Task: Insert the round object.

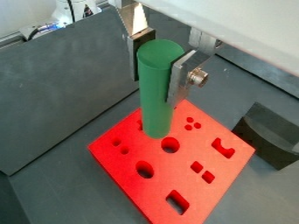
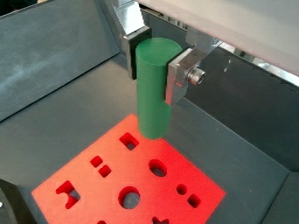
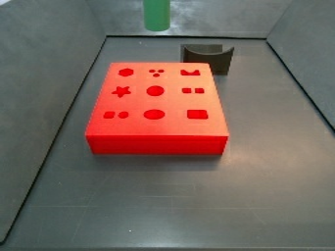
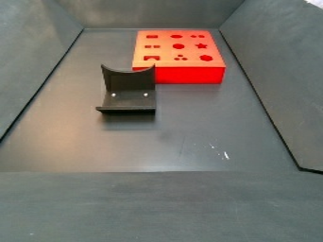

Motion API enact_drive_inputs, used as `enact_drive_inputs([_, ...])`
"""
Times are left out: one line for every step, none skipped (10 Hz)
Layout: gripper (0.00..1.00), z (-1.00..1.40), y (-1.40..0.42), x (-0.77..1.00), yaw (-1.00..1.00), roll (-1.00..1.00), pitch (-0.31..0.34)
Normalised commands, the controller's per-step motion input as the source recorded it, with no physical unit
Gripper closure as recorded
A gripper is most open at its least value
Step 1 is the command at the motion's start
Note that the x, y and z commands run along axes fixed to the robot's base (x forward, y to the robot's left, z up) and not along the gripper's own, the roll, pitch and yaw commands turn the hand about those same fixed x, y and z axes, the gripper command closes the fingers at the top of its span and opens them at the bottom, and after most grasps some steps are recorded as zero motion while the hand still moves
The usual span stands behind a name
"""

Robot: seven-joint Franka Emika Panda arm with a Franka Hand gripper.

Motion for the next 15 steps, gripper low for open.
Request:
enact_drive_inputs([1.00,-0.25,0.10,0.15,0.12,0.16,-0.021])
enact_drive_inputs([1.00,-0.23,0.28,0.33,0.17,0.19,0.000])
enact_drive_inputs([1.00,-0.16,0.41,0.45,0.11,0.23,0.009])
enact_drive_inputs([1.00,-0.24,0.47,0.41,0.10,0.20,0.000])
enact_drive_inputs([1.00,-0.38,0.52,0.39,0.10,0.06,-0.011])
enact_drive_inputs([1.00,-0.50,0.63,0.27,0.07,-0.02,-0.074])
enact_drive_inputs([1.00,-0.74,0.67,0.00,0.02,-0.10,-0.093])
enact_drive_inputs([1.00,-0.73,0.65,-0.24,0.00,-0.22,-0.037])
enact_drive_inputs([1.00,-0.47,0.43,-0.53,-0.21,-0.38,0.000])
enact_drive_inputs([1.00,-0.20,0.25,-0.33,-0.18,-0.49,-0.086])
enact_drive_inputs([1.00,-0.19,0.13,-0.07,-0.02,-0.46,-0.147])
enact_drive_inputs([1.00,-0.36,0.00,0.00,0.02,-0.31,-0.187])
enact_drive_inputs([1.00,-0.40,-0.09,0.00,0.00,-0.08,-0.171])
enact_drive_inputs([1.00,-0.38,-0.18,0.03,0.00,0.02,-0.116])
enact_drive_inputs([1.00,-0.30,-0.23,0.00,0.00,0.18,-0.037])
